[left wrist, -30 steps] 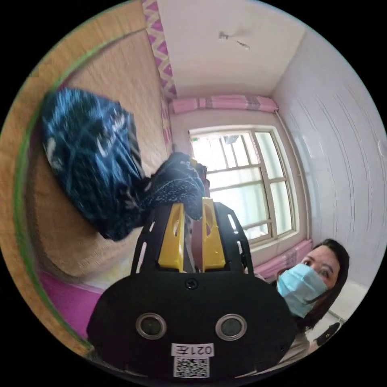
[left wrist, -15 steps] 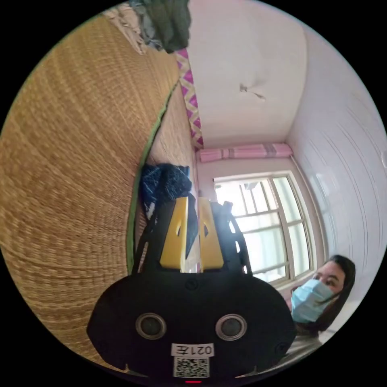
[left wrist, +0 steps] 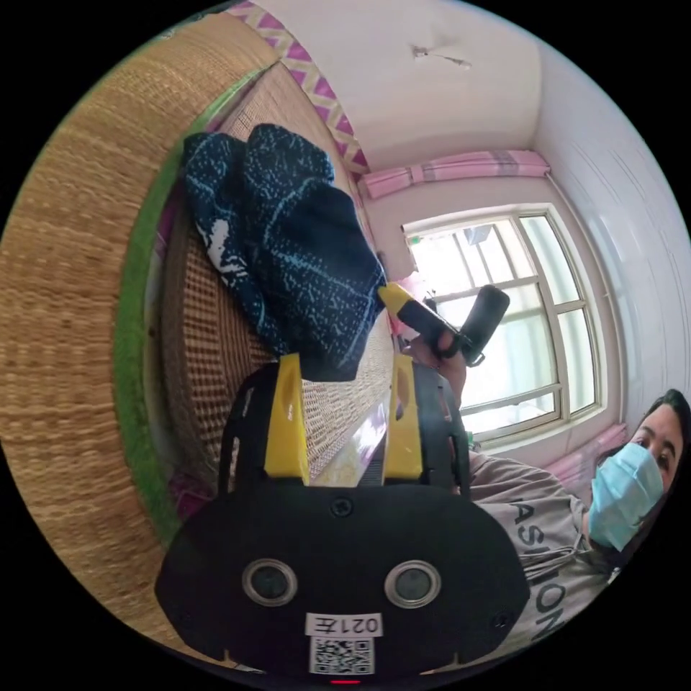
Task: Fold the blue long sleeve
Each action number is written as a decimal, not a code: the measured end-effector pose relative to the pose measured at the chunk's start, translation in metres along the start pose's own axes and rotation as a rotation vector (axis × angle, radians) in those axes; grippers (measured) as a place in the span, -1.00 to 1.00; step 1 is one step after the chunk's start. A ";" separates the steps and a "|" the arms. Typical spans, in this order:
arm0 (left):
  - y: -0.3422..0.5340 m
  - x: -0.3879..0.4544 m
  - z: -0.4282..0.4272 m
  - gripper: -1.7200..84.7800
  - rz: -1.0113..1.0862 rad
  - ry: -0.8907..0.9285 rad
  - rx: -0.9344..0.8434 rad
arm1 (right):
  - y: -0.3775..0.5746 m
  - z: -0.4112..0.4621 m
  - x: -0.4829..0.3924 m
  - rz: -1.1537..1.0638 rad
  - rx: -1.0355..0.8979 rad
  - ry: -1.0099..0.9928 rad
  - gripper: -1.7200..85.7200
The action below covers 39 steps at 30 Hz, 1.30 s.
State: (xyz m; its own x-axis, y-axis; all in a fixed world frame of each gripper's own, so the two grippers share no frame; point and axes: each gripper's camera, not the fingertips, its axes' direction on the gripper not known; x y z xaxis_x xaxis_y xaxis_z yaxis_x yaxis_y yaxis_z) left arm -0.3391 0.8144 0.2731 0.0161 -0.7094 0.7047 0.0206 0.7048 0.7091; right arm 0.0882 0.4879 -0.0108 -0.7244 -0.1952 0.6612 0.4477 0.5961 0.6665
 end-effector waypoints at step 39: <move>0.086 0.034 -0.109 -0.62 0.167 -0.275 0.213 | 0.053 -0.074 0.079 0.108 0.105 -0.089 -0.97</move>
State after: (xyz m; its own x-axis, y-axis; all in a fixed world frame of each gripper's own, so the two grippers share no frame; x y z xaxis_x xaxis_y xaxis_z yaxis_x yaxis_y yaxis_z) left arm -0.2283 0.8502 0.3549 -0.2681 -0.5780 0.7707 -0.1679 0.8158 0.5534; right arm 0.0933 0.4466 0.1018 -0.7209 -0.0587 0.6906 0.4715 0.6887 0.5508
